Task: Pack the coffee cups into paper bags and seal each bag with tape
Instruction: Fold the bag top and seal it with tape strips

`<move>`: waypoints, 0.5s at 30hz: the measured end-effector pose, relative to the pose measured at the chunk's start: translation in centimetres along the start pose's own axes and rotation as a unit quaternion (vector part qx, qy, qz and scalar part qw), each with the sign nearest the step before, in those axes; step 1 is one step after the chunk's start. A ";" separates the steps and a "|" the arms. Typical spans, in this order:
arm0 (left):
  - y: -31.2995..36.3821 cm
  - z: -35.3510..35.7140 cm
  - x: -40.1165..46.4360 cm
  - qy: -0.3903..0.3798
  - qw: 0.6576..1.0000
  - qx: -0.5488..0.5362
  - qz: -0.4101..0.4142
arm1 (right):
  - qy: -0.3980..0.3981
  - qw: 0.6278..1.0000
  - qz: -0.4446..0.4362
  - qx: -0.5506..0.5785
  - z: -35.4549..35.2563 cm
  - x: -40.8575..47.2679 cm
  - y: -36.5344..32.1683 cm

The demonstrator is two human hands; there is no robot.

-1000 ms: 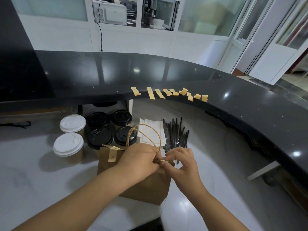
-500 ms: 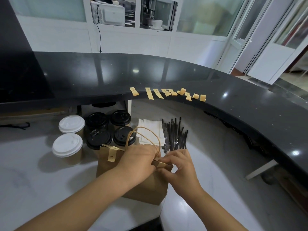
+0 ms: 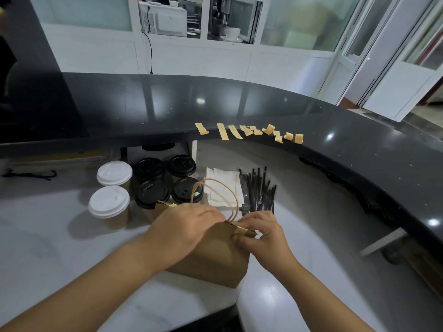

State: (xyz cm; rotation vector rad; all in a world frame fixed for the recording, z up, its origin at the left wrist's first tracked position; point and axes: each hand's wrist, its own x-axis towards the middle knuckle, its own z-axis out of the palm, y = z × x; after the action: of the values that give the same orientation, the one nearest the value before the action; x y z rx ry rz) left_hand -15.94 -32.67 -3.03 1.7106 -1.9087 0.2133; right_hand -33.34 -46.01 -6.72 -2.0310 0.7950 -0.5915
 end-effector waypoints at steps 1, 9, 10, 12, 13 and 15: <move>-0.6 -0.4 -0.7 0.032 0.999 -0.003 0.008 | -0.003 1.000 0.005 0.012 -0.1 -0.1 -0.1; -4.7 -2.7 -2.1 -0.038 0.934 -0.166 -0.314 | -0.019 0.994 0.071 0.087 0.3 -0.7 -0.9; -4.9 -2.7 -2.1 -0.057 0.927 -0.186 -0.320 | -0.018 0.993 0.073 0.093 0.3 -0.7 -1.0; -5.2 -2.5 -2.0 -0.071 0.921 -0.205 -0.324 | -0.017 0.992 0.072 0.099 0.4 -0.6 -1.0; -5.3 -2.5 -1.9 -0.076 0.918 -0.208 -0.329 | -0.016 0.992 0.071 0.100 0.4 -0.6 -1.0; -5.8 -2.5 -1.9 -0.088 0.915 -0.213 -0.332 | -0.016 0.992 0.069 0.101 0.4 -0.5 -0.9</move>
State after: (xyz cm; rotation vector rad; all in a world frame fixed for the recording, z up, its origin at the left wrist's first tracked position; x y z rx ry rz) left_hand -9.61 -30.89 -3.34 1.9819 -1.2441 -0.5895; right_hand -33.13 -44.97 -6.22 -1.7824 0.8153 -0.5359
